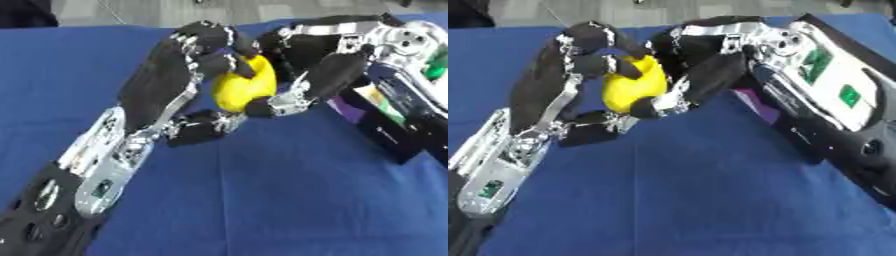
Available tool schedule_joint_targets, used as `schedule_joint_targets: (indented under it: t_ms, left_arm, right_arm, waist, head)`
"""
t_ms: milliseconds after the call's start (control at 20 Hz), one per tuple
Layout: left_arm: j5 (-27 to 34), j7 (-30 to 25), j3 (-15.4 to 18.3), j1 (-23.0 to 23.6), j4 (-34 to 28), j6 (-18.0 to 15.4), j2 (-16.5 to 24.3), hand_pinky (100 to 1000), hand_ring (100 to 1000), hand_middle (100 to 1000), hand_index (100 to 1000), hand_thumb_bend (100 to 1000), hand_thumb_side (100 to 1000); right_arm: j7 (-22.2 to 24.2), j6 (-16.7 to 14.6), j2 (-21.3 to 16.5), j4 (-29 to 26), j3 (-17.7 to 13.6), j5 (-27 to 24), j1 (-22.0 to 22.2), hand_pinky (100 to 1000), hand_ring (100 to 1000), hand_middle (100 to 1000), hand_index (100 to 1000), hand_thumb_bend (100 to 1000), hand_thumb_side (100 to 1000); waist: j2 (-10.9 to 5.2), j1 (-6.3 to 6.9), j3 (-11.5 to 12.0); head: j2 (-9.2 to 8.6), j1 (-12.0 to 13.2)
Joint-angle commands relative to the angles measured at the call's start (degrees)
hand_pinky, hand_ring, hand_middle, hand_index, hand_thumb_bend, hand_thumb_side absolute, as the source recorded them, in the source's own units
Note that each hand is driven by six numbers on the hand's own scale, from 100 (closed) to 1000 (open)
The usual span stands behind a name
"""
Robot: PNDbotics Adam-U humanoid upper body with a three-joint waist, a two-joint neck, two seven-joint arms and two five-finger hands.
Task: Pick up the objects with one hand, pass them to the other hand, and then place them into the box on the other side of the table.
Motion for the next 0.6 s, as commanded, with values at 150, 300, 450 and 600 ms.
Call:
schedule_joint_targets:
  t_ms: [150,300,450,600]
  left_arm:
    - [-1.1,0.3,0.1,-0.8,0.3,-0.2,-0.3,692,624,592,565,213,100]
    - [-1.5,0.4,0.2,-0.7,0.9,-0.2,-0.4,692,623,592,565,214,100]
    - [-2.0,0.6,0.2,-0.6,1.2,-0.3,-0.5,692,624,593,568,273,100]
    - [-2.4,1.0,0.4,-0.6,1.4,-0.2,-0.6,694,627,595,576,342,100]
  right_arm:
    - [-1.0,0.4,-0.3,-0.9,-0.4,-1.4,-0.6,776,652,320,564,444,100]
    - [-1.2,0.7,-0.3,-0.9,-0.4,-2.0,-0.6,772,639,299,541,479,100]
    - [-1.1,0.8,-0.3,-0.9,-0.4,-2.5,-0.5,769,629,283,527,505,100]
    - [-0.9,0.8,-0.4,-0.9,-0.5,-2.8,-0.4,763,608,256,508,523,100]
  waist:
    - [-1.08,-0.79,-0.2]
    - [-1.06,-0.76,-0.2]
    - [-1.04,-0.71,-0.2]
    - [-1.04,-0.67,-0.3]
  head:
    - [-0.71,-0.3]
    - [-0.80,-0.4]
    - [-0.90,-0.6]
    - [-0.75,-0.8]
